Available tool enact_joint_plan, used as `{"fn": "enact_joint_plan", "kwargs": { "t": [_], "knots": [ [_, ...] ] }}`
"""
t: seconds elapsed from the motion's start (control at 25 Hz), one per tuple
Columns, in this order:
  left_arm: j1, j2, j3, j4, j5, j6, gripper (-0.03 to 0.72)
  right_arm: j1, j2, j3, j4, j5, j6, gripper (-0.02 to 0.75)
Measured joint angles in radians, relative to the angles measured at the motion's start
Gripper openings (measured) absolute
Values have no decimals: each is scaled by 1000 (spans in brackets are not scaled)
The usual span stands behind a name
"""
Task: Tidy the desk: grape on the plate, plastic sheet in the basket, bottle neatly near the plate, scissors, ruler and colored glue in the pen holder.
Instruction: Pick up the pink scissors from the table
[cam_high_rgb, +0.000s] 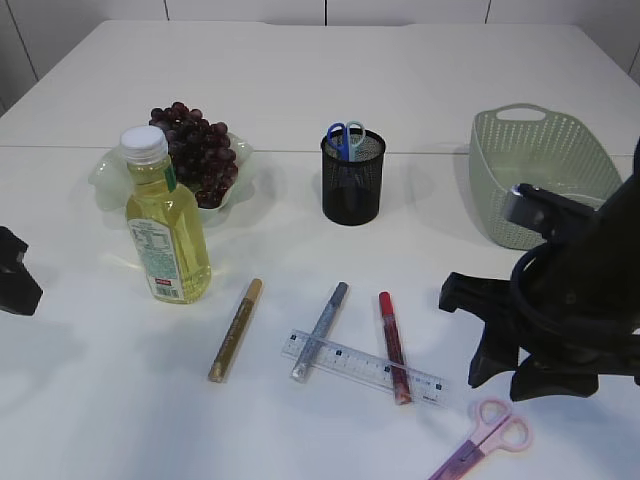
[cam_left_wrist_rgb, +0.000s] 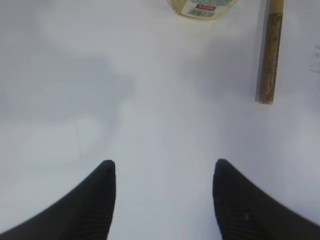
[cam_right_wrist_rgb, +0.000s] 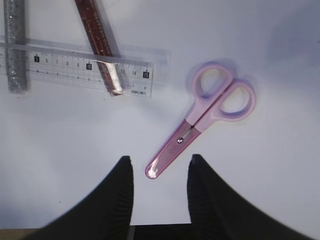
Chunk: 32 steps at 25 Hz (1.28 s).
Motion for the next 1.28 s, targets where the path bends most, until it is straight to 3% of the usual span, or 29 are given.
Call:
{"fn": "enact_joint_plan", "kwargs": {
  "t": [0.28,0.68,0.96,1.28],
  "knots": [
    [0,0,0,0,-1,11,446,0,55,0,-18,-47,19,293],
    [0,0,0,0,-5,17,437,0,109,0,3,-6,366,294],
    [0,0,0,0,-6,17,435,0,151,0,-67,0,562,295],
    [0,0,0,0,-6,17,435,0,209,0,-48,-2,598,377]
  ]
}}
